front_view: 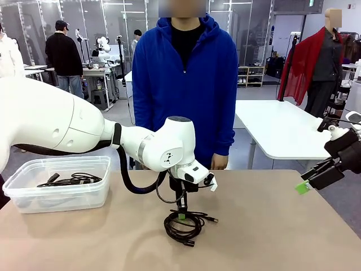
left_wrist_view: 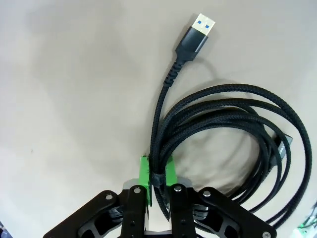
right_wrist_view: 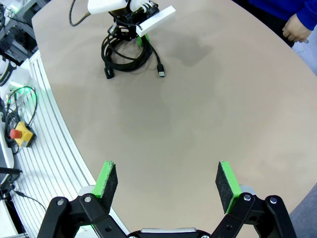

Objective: Organize and store the cables.
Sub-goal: Place the USB Extension Cable into the Organizing box.

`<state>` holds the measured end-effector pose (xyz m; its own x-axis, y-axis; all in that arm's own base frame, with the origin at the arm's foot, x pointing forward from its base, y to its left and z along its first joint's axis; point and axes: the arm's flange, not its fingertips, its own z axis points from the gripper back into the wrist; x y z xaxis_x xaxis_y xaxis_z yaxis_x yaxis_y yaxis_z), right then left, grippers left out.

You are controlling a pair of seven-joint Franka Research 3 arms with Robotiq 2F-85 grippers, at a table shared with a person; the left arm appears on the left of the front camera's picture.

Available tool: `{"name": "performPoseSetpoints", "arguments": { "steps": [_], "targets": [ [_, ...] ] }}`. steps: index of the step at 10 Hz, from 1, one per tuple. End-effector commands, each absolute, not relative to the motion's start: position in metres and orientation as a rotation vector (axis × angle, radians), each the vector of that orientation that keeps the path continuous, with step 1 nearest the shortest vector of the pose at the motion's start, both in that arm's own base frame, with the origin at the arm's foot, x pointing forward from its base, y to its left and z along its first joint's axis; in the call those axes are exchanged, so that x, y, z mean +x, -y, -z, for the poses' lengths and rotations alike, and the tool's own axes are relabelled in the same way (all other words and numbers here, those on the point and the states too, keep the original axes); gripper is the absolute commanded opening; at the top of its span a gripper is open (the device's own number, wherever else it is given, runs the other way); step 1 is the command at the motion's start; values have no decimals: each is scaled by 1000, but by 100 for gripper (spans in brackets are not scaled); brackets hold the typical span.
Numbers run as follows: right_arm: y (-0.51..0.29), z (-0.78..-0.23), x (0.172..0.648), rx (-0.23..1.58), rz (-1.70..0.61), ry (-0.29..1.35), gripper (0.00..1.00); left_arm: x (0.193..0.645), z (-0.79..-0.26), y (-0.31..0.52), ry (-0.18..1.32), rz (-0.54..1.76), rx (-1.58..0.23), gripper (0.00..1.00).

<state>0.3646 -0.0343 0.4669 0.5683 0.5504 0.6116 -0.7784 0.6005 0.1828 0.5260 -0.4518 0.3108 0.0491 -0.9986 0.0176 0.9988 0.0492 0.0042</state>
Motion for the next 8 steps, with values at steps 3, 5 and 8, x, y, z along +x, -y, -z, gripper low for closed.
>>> {"name": "performPoseSetpoints", "arguments": {
  "steps": [3, 5, 8],
  "targets": [
    [34, -468, 364, 467, -816, 536, 100, 513, -362, 451, -70, 1543, -79, 2],
    [34, -468, 364, 467, -816, 536, 100, 503, -400, 454, -67, 1528, -129, 2],
    [34, -468, 364, 467, -816, 536, 100, 489, -432, 455, -58, 1510, -125, 2]
  ]
}}
